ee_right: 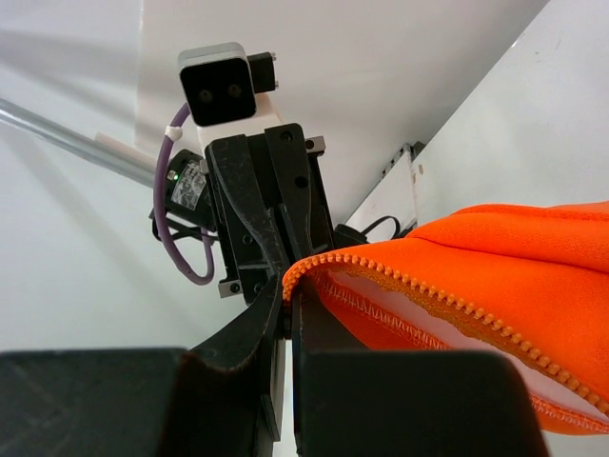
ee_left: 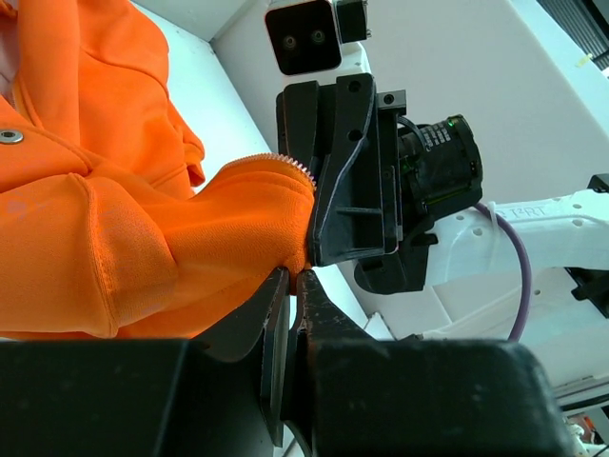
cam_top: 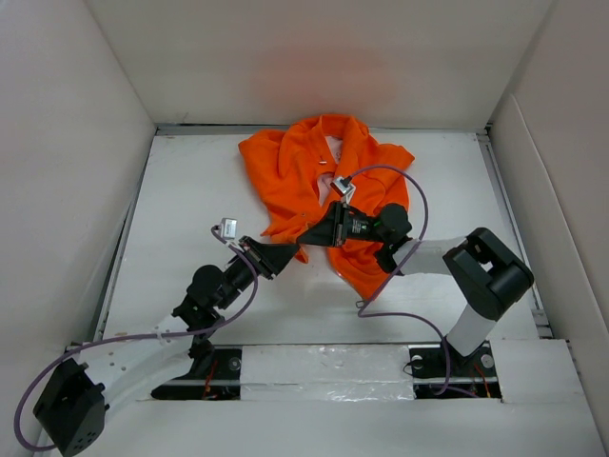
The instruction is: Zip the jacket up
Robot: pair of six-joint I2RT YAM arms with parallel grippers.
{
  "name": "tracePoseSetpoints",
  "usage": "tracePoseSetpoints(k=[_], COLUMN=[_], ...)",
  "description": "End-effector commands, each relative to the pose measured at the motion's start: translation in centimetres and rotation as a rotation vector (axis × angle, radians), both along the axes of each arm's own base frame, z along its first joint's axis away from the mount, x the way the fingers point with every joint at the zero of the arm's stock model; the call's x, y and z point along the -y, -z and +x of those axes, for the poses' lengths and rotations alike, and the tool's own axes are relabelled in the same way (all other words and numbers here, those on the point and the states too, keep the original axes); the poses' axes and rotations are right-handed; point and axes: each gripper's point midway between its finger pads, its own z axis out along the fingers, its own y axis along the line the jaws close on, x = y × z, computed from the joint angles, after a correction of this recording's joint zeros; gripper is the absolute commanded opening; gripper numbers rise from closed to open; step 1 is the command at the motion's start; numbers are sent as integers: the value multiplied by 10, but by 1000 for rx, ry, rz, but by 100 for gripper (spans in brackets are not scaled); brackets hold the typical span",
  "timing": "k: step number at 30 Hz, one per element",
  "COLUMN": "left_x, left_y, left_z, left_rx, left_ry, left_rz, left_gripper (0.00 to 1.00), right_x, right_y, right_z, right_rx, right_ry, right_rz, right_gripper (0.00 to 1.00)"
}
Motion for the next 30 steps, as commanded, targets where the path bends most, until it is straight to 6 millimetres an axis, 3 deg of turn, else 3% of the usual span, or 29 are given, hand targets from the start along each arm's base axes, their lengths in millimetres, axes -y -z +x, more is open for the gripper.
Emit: tracePoseSetpoints(k=[1, 2, 3, 4, 6, 9, 17, 20, 23, 27, 30], left_x=[-5, -6, -8, -10, -12, -17, -18, -19, -21, -24, -26], left_y=[-56, -56, -56, -56, -53, -51, -42, -39, -37, -38, -35], left_z=[-2, -2, -1, 0, 0, 3, 11, 15, 19, 26, 37], left_rx=[124, 121, 113, 103, 84, 53, -45, -73, -84, -76, -78], left_ry=[-18, -24, -30, -45, -51, -79, -114, -132, -155, -194, -243], left_rz=[-115, -116, -120, -124, -136, -156, -150, -152, -157, -162, -145], left_gripper=[0, 0, 0, 0, 0, 0, 0, 0, 0, 0, 0], right_x=[3, 2, 3, 3, 3, 6, 18, 18, 18, 19, 14], right_y=[-24, -23, -24, -24, -26, -26, -22, -33, -23, -22, -27], right_z=[-12, -11, -11, -11, -10, -4, 16, 25, 28, 35, 39], right_rx=[168, 163, 178, 185, 202, 225, 288, 402, 375, 355, 369], right_ry=[-7, -4, 1, 5, 16, 53, 202, 283, 319, 364, 405], right_rz=[106, 98, 95, 93, 75, 42, -133, -231, -321, -352, -398], right_gripper=[6, 13, 31, 41, 57, 69, 71, 70, 70, 58, 58])
